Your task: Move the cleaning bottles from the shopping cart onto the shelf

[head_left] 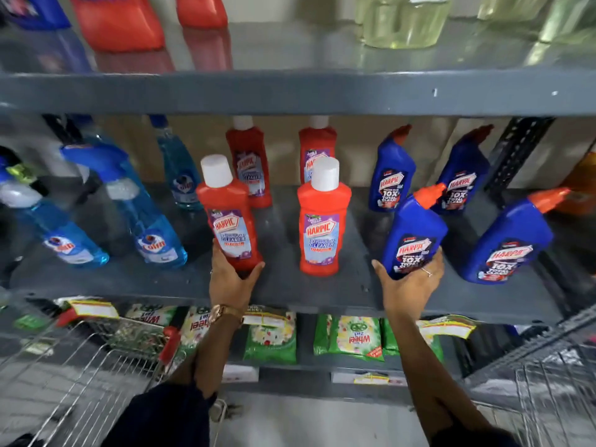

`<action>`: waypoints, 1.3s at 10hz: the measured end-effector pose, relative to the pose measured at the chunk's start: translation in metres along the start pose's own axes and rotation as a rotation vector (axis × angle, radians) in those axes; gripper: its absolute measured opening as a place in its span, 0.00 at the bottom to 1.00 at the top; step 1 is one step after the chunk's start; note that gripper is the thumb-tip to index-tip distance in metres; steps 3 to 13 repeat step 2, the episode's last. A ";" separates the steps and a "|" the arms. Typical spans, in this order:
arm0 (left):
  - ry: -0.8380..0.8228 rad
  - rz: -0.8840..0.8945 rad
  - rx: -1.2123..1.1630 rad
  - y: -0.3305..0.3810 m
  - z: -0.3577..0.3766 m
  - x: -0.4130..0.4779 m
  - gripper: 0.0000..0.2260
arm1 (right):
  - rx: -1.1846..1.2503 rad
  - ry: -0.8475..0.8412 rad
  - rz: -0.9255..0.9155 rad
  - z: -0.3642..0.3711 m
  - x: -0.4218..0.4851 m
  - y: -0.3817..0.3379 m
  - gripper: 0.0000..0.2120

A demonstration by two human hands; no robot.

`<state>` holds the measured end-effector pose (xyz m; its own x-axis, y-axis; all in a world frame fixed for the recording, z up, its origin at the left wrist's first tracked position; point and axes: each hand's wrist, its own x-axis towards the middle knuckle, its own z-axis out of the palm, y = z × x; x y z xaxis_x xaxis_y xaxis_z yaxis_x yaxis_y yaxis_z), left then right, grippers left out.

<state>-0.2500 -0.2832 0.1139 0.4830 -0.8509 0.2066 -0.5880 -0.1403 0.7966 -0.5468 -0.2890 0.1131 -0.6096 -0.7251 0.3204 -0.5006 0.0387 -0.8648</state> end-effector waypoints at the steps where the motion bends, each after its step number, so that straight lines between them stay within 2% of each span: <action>1: -0.031 -0.018 -0.037 0.009 -0.008 -0.003 0.51 | -0.051 0.023 0.016 -0.011 -0.008 -0.007 0.62; 2: -0.056 -0.007 -0.141 0.010 -0.014 -0.008 0.57 | 0.042 0.052 -0.123 -0.033 -0.027 -0.021 0.53; 13: -0.056 -0.007 -0.141 0.010 -0.014 -0.008 0.57 | 0.042 0.052 -0.123 -0.033 -0.027 -0.021 0.53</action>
